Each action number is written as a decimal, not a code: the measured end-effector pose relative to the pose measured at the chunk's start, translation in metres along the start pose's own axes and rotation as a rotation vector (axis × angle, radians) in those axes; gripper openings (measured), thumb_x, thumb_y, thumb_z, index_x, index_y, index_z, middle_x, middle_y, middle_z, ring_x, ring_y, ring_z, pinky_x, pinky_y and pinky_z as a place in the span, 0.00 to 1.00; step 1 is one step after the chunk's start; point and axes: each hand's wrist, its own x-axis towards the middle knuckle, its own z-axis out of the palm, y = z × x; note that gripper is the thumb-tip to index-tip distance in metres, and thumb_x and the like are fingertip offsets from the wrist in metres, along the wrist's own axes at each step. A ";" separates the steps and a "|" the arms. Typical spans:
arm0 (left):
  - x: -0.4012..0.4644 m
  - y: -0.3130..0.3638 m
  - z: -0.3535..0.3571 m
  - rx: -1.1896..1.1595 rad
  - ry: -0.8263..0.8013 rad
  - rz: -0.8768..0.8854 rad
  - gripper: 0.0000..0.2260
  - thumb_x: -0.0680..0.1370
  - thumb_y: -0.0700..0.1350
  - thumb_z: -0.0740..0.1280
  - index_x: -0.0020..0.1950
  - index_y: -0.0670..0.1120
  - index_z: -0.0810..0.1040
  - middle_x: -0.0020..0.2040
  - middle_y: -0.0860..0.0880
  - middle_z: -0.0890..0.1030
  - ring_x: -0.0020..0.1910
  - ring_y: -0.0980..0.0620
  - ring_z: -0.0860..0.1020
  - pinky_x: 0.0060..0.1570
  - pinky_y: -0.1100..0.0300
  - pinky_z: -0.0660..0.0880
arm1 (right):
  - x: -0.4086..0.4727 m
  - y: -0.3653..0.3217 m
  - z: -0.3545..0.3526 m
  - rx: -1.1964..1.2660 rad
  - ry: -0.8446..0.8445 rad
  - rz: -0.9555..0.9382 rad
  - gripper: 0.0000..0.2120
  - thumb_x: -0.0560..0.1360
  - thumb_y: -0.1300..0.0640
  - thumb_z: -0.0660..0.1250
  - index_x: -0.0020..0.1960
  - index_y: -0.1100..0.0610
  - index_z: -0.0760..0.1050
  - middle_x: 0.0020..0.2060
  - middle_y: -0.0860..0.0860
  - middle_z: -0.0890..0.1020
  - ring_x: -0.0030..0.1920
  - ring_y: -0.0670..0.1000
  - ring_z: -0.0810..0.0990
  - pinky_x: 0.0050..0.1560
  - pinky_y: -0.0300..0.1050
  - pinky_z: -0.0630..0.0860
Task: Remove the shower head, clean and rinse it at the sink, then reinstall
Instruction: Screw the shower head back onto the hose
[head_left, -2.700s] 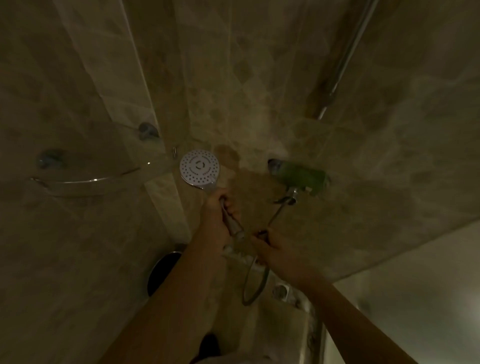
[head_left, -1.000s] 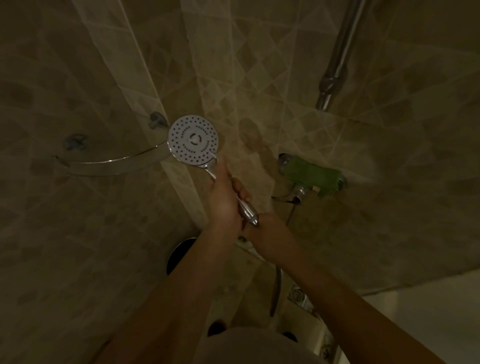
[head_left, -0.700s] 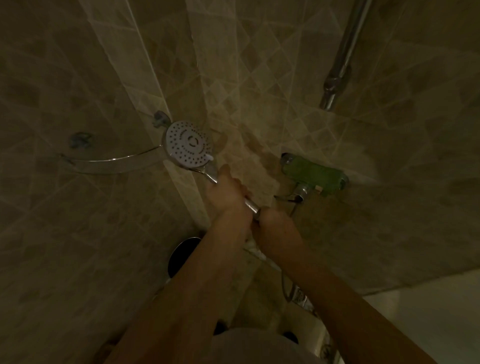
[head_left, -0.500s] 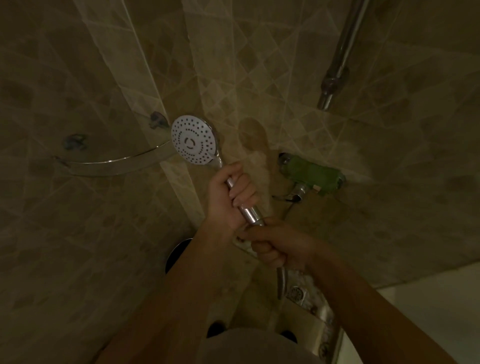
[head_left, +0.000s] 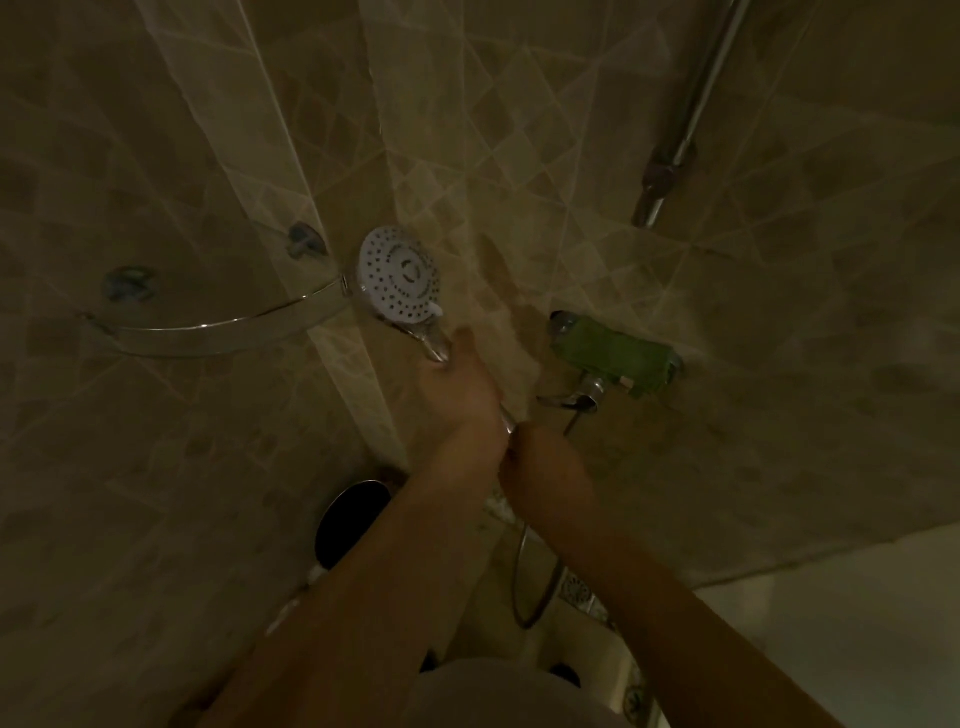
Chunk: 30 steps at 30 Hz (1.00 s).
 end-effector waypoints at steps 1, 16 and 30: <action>-0.005 0.001 0.000 0.037 -0.014 0.049 0.14 0.79 0.50 0.70 0.60 0.44 0.80 0.55 0.38 0.83 0.54 0.36 0.82 0.60 0.41 0.78 | 0.001 0.003 0.000 -0.011 0.032 0.000 0.12 0.78 0.58 0.61 0.36 0.56 0.67 0.34 0.53 0.76 0.37 0.52 0.76 0.35 0.42 0.66; 0.006 0.013 -0.010 -0.136 -0.315 -0.283 0.23 0.76 0.46 0.71 0.21 0.51 0.69 0.20 0.53 0.64 0.17 0.56 0.62 0.21 0.65 0.62 | 0.002 0.000 -0.025 0.232 -0.137 -0.054 0.09 0.76 0.57 0.64 0.41 0.61 0.77 0.30 0.51 0.77 0.30 0.45 0.76 0.33 0.43 0.72; 0.018 0.015 0.002 -0.019 -0.293 -0.316 0.06 0.79 0.43 0.71 0.44 0.43 0.77 0.30 0.50 0.75 0.26 0.55 0.73 0.29 0.62 0.74 | 0.017 -0.003 -0.020 0.329 -0.117 0.028 0.15 0.77 0.58 0.63 0.32 0.53 0.68 0.28 0.49 0.71 0.30 0.48 0.73 0.31 0.40 0.67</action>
